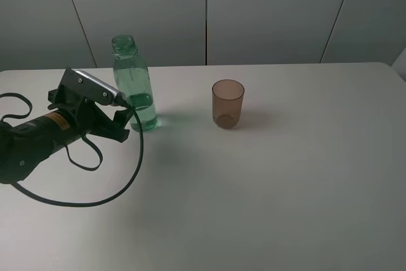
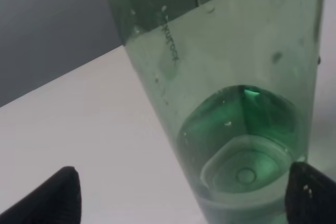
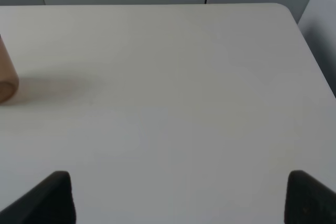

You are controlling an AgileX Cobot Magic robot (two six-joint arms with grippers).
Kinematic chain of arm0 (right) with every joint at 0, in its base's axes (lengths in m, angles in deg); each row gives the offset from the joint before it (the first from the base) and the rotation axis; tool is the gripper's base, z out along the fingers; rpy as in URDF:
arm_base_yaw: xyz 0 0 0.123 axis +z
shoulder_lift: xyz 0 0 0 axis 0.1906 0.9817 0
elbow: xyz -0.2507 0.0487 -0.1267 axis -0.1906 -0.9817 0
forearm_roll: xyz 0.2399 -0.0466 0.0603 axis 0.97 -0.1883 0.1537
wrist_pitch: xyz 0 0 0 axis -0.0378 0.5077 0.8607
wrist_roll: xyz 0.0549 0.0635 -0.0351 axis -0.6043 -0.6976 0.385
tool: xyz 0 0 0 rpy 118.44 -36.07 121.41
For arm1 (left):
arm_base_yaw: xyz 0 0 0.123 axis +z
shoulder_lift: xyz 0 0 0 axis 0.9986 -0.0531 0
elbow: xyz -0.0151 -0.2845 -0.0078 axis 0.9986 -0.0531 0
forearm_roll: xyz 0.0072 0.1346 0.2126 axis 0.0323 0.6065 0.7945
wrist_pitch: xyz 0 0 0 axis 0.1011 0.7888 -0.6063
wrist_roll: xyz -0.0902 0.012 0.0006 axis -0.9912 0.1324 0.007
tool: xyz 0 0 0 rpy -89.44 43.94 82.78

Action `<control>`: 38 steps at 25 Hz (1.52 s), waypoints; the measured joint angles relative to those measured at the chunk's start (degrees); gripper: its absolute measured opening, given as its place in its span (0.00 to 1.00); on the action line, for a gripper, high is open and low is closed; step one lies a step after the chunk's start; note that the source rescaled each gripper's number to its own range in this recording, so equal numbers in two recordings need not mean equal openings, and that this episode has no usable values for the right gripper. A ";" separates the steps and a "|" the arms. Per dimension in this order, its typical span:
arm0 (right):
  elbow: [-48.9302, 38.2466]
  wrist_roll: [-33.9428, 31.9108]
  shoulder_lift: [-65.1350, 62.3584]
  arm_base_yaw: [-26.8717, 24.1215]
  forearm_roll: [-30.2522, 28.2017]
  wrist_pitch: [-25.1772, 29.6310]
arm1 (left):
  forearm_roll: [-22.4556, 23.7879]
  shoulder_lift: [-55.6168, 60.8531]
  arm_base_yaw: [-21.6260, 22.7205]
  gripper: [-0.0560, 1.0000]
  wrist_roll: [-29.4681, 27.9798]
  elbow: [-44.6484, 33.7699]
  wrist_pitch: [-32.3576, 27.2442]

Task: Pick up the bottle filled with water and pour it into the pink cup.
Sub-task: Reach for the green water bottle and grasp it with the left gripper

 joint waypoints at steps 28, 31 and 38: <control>0.00 0.00 0.00 0.00 0.00 0.00 | 4.67 -9.34 0.00 1.00 -4.45 8.23 5.09; 0.00 0.00 0.00 0.00 0.00 0.00 | 6.13 -9.34 0.00 1.00 -4.45 8.37 5.09; 0.00 0.00 0.00 0.00 0.00 0.00 | 7.12 -9.79 0.00 1.00 -4.45 10.40 5.09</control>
